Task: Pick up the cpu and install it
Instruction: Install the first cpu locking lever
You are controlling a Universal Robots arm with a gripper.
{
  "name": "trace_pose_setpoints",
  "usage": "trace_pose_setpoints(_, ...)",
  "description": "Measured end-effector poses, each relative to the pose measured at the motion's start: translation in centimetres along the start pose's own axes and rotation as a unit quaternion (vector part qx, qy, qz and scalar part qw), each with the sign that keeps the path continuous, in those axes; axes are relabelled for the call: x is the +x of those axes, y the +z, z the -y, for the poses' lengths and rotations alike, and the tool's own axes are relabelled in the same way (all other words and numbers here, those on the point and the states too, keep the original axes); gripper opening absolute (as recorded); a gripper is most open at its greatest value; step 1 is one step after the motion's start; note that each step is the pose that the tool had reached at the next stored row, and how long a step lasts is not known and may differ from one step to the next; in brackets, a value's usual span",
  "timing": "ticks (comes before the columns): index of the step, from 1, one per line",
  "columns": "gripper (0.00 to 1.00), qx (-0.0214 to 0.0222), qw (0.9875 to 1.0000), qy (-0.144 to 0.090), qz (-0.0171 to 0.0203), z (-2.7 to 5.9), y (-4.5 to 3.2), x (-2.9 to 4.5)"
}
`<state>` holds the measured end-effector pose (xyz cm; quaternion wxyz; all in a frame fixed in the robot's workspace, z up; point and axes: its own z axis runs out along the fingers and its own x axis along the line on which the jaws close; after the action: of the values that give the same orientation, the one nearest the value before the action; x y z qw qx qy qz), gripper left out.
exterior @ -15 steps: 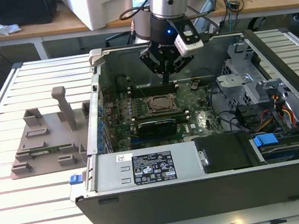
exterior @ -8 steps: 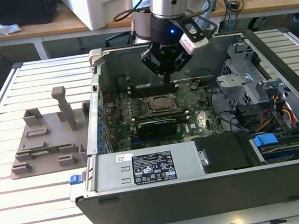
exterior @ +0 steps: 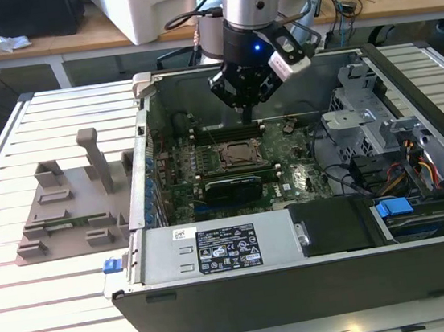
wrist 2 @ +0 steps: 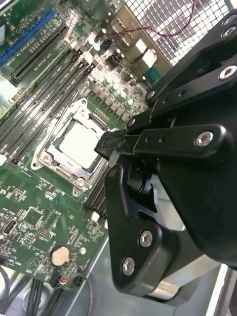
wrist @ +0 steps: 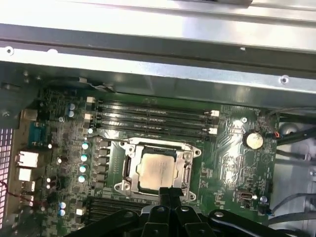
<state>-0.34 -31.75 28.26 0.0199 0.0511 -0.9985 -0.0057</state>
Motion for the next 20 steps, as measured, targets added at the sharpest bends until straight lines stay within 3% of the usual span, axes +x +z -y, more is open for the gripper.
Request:
trace_pose_setpoints(2,0.11,0.0,1.0,0.0,-0.0001,-0.05,0.02,0.56)
trace_pose_setpoints(3,0.11,-0.0006,1.0,0.0,0.0,-0.18,0.07,1.82)
trace_pose_setpoints(6,0.11,-0.0021,1.0,0.0,0.0002,-0.37,0.17,3.61)
trace_pose_setpoints(8,0.11,-0.0022,1.0,0.0,0.0002,-0.43,0.21,4.29)
trace_pose_setpoints(9,0.11,-0.0022,1.0,0.0,0.0003,-0.53,0.27,5.17)
trace_pose_setpoints(11,0.11,-0.0023,1.0,0.0,0.0004,-0.85,0.35,6.18)
trace_pose_setpoints(17,0.11,-0.0022,1.0,0.0,0.0003,-3.11,0.57,7.93)
trace_pose_setpoints(20,0.11,-0.0022,1.0,0.0,0.0003,-3.58,0.85,8.26)
